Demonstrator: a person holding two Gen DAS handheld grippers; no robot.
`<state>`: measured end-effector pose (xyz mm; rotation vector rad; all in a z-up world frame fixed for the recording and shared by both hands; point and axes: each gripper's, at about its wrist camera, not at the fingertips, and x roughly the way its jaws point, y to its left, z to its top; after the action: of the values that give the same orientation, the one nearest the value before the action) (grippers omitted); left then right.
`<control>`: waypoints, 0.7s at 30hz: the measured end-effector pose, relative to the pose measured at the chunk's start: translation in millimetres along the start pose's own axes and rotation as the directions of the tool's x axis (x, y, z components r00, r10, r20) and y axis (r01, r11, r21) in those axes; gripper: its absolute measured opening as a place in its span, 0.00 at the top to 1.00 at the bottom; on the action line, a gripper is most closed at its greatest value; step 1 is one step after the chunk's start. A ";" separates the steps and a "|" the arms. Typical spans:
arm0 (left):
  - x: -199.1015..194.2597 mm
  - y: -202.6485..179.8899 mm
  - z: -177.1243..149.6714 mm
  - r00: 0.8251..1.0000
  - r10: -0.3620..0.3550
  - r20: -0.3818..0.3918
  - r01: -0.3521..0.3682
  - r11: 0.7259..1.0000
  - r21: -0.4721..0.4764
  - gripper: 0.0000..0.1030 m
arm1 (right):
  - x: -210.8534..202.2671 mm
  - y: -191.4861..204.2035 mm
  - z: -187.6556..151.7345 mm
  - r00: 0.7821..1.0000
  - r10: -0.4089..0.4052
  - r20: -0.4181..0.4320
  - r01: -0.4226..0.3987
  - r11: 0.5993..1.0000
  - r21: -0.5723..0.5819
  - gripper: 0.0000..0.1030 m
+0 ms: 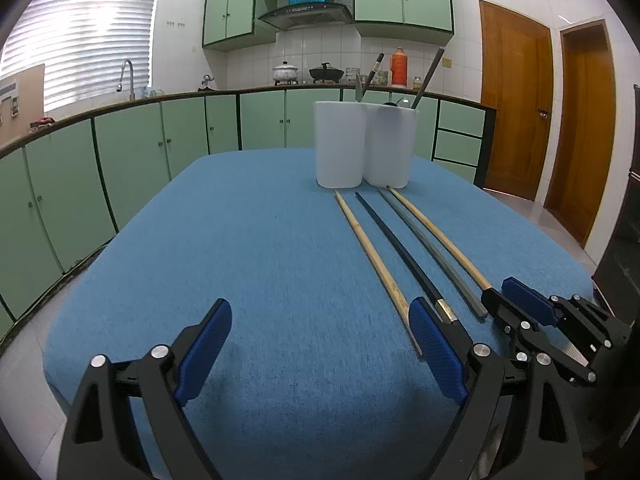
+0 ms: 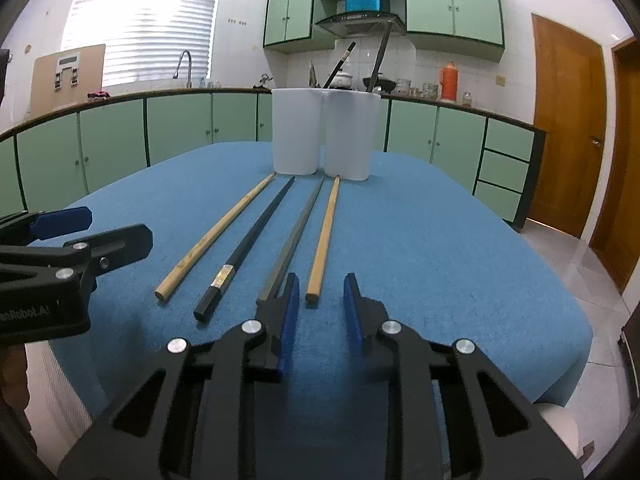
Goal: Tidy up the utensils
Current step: 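Grasp a wooden chopstick with the right tool while the left tool grasps another wooden chopstick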
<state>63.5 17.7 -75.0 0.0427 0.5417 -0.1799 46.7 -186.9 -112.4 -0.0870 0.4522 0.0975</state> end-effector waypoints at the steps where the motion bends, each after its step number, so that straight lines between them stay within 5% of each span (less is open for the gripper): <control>1: -0.4 0.3 -0.5 1.000 0.000 0.001 0.000 1.000 -0.002 0.14 | 0.5 0.6 -0.3 1.000 0.002 0.004 -0.002 1.000 0.003 0.83; 6: -0.3 0.1 -1.9 1.000 -0.001 0.001 0.001 1.000 -0.011 0.14 | 0.7 4.5 -0.7 1.000 0.007 0.018 -0.006 1.000 -0.004 0.93; 17: 1.8 -19.6 -8.4 0.999 -0.038 -0.025 0.039 0.999 0.027 0.15 | -5.9 -25.1 -2.8 1.000 -0.009 0.000 0.009 0.999 0.051 0.94; 21: 3.9 -26.8 -10.7 0.998 -0.042 -0.039 0.044 0.998 0.041 0.23 | -6.5 -28.5 -3.2 1.000 -0.010 -0.004 0.010 0.998 0.062 0.94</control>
<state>56.5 -8.4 -86.1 0.0755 0.5770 -0.2325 42.7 -216.0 -110.6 -0.0289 0.4584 0.0737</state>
